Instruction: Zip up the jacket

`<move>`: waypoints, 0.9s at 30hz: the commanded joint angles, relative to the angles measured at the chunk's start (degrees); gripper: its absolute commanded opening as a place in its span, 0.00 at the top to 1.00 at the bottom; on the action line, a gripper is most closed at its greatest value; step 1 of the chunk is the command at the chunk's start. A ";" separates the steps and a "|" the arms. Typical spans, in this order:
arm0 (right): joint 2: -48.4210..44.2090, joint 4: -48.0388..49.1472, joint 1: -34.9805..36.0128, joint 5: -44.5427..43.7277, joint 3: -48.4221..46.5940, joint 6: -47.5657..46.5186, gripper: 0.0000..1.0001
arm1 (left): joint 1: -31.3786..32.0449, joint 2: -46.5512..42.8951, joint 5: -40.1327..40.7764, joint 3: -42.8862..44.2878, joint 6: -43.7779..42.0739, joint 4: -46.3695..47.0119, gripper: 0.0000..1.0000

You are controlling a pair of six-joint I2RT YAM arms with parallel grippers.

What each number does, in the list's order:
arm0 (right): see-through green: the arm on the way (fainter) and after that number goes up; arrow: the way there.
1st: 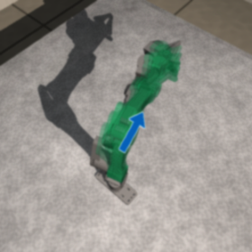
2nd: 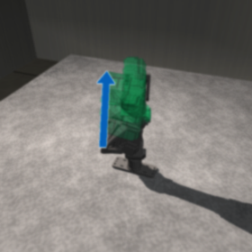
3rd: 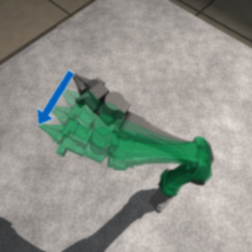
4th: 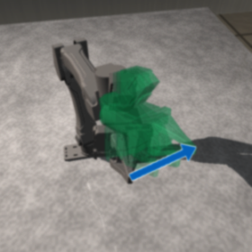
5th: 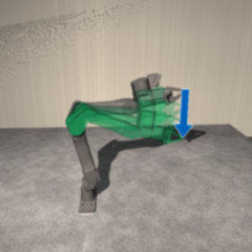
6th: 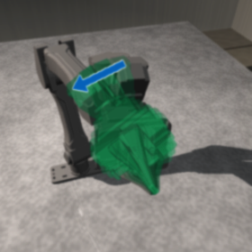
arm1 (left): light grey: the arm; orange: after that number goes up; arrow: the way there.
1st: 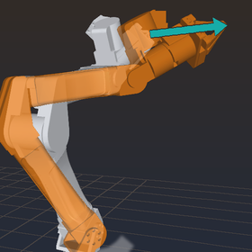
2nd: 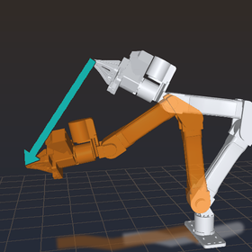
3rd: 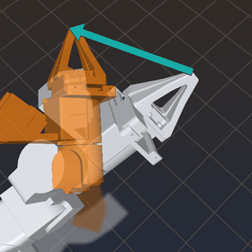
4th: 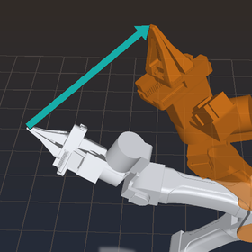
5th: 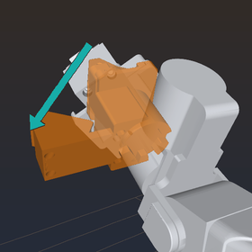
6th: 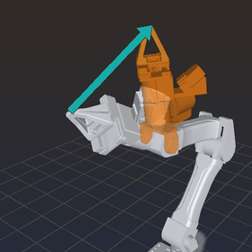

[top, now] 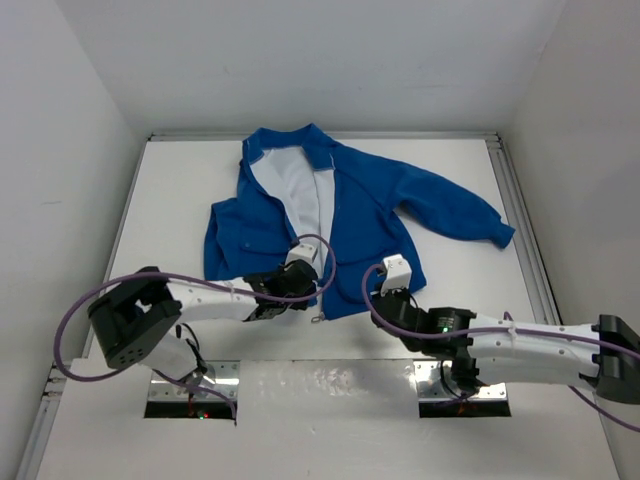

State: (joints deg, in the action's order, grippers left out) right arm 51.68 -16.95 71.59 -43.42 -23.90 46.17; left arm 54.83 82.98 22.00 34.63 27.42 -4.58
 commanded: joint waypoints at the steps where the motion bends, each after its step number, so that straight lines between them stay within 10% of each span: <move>1: -1.75 2.54 0.04 -0.44 0.61 1.37 0.95 | 0.89 4.36 1.55 1.84 -0.35 1.33 0.66; 5: -1.23 4.38 0.04 0.96 1.05 0.50 0.79 | 1.59 8.24 3.75 2.89 1.22 1.42 0.69; 9: -1.67 6.13 0.04 0.53 2.10 1.03 0.69 | 2.12 10.01 5.16 3.07 3.34 1.33 1.00; 16: -1.32 10.18 0.04 0.96 2.63 0.32 0.68 | 2.21 -5.15 5.42 -2.53 6.41 6.83 1.00; 20: 2.71 9.74 -0.14 -1.13 -2.45 4.17 1.00 | 2.21 -17.14 4.29 -11.06 9.56 17.48 1.00; 25: 9.39 20.45 -3.20 6.93 -5.19 2.70 1.00 | 2.21 -28.02 5.25 -18.54 9.76 26.26 1.00; 27: 10.80 24.93 -4.87 12.71 -6.33 2.87 0.77 | 2.21 -30.58 5.25 -20.38 8.71 28.12 1.00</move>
State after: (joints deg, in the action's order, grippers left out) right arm 61.06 -1.48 68.75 -37.82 -27.22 48.53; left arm 56.60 55.64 27.44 16.12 35.66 14.41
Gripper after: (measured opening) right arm 0.186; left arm 0.009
